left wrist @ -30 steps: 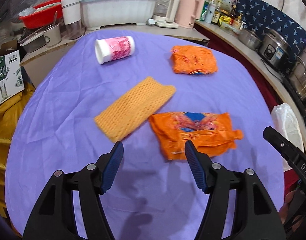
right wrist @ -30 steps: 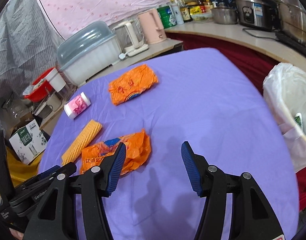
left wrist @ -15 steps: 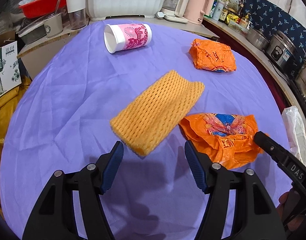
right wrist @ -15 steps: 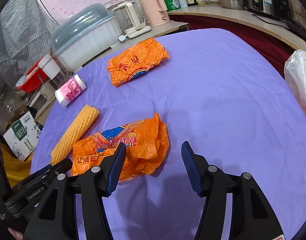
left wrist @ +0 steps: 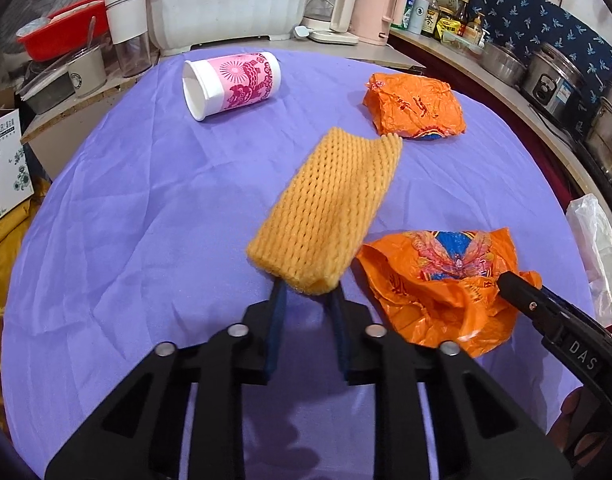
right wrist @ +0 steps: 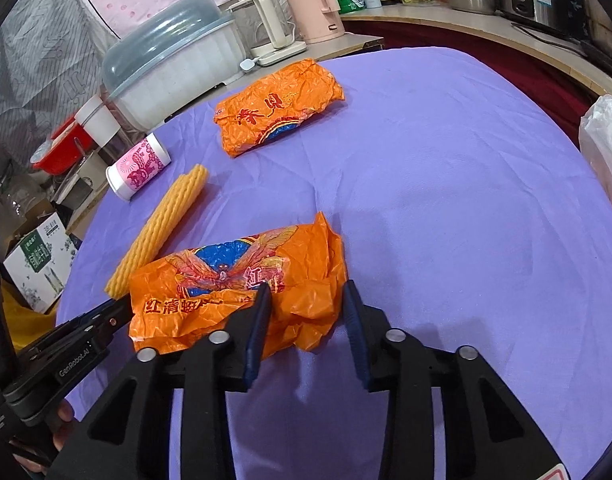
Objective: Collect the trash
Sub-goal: 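Grasp the orange foam net with the left tool while the right tool grasps the orange printed bag, then carry the foam net and orange bag over the bin with both tools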
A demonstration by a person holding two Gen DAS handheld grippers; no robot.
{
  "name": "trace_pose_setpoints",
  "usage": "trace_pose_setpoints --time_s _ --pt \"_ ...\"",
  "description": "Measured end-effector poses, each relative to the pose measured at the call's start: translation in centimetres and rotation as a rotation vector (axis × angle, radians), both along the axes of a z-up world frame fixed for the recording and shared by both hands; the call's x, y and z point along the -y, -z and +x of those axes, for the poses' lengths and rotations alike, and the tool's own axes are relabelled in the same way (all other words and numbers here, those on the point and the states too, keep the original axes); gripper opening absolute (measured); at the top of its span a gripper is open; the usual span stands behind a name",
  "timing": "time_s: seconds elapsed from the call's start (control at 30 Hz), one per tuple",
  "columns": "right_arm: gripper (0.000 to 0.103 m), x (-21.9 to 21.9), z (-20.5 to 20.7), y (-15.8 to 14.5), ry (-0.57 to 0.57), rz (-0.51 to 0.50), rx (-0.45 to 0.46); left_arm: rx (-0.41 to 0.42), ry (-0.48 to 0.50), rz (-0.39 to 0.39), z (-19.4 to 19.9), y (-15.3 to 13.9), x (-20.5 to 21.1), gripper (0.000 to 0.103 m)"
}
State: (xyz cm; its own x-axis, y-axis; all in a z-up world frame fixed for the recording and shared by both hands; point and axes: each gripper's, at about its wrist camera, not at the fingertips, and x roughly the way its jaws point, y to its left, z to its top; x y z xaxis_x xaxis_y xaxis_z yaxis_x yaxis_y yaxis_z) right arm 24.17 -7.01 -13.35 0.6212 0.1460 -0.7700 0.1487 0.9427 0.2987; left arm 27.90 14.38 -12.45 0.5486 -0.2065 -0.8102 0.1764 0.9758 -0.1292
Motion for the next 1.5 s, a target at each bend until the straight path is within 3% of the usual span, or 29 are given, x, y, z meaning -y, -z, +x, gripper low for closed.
trace_pose_setpoints --time_s 0.2,0.37,0.43,0.7,1.07,1.5 --pt "0.020 0.5 -0.6 -1.0 0.005 0.012 0.023 -0.007 0.026 -0.026 -0.7 -0.6 1.0 0.009" --pt "0.018 1.9 -1.6 -2.8 0.033 -0.006 0.063 0.005 0.045 -0.047 -1.8 -1.7 1.9 0.008" --pt "0.012 3.0 -2.1 -3.5 0.055 -0.006 0.080 0.015 0.054 -0.049 -2.4 -2.3 2.4 0.008" --pt "0.011 7.7 -4.3 -7.1 0.136 -0.030 0.162 0.046 0.098 -0.066 -4.2 -5.0 5.5 0.008" --pt "0.011 16.1 -8.3 -11.4 0.266 -0.058 0.267 0.113 0.217 -0.101 -6.3 -9.4 13.7 0.007" --pt "0.011 27.4 -14.3 -13.6 0.458 -0.105 0.322 0.139 0.389 -0.116 -8.8 -12.2 26.4 0.007"
